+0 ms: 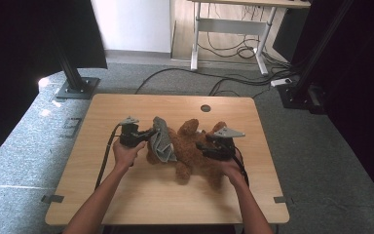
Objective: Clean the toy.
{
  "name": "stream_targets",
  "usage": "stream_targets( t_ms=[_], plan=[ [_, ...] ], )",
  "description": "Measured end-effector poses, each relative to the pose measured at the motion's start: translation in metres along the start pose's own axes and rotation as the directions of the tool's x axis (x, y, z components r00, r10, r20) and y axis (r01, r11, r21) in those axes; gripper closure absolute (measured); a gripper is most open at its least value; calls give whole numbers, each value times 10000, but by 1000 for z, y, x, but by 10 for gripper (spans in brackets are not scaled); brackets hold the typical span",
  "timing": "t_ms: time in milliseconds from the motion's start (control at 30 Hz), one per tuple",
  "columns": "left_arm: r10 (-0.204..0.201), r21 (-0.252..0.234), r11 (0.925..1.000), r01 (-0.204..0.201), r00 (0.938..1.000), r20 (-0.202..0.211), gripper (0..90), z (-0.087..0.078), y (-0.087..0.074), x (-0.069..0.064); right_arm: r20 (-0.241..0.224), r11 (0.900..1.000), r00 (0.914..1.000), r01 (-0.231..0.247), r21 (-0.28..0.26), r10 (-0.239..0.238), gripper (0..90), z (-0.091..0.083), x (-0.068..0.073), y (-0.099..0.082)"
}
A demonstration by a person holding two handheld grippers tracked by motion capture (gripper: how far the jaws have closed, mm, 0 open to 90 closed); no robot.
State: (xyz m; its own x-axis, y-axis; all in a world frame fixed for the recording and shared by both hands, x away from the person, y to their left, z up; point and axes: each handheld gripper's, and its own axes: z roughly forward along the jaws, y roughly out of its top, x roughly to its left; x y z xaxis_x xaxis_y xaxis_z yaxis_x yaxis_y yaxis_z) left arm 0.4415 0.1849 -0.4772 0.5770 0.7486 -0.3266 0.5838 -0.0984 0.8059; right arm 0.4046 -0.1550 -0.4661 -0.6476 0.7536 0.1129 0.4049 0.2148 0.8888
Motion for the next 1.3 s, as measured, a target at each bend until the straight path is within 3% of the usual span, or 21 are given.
stream_targets(
  t_ms=[167,333,500,733,900,1200,1300],
  plan=[
    [92,38,10000,-92,10000,-39,834,-1,-1,-2,-69,10000,10000,53,27,-52,403,16,2,15],
    [218,63,9997,-218,9997,-112,835,-2,-1,-5,-132,9990,9991,-396,206,399,389,43,1,33],
    [309,87,9995,-308,9994,-144,835,-3,-2,-8,-112,9988,9988,-466,114,468,408,52,2,38],
    [385,79,9992,-384,9991,-159,835,-4,-3,-9,-189,9946,9959,-873,564,885,381,67,4,41],
    [425,35,9991,-424,9990,-137,835,-5,-5,-10,84,9885,9999,-156,1504,145,426,74,8,29],
    [573,-32,9983,-574,9983,-122,835,-6,-7,-12,59,9905,9958,-916,1026,914,439,73,6,36],
    [585,-36,9983,-585,9982,-112,836,-6,-7,-12,204,9923,9973,-725,1006,708,476,77,10,40]
  ],
)
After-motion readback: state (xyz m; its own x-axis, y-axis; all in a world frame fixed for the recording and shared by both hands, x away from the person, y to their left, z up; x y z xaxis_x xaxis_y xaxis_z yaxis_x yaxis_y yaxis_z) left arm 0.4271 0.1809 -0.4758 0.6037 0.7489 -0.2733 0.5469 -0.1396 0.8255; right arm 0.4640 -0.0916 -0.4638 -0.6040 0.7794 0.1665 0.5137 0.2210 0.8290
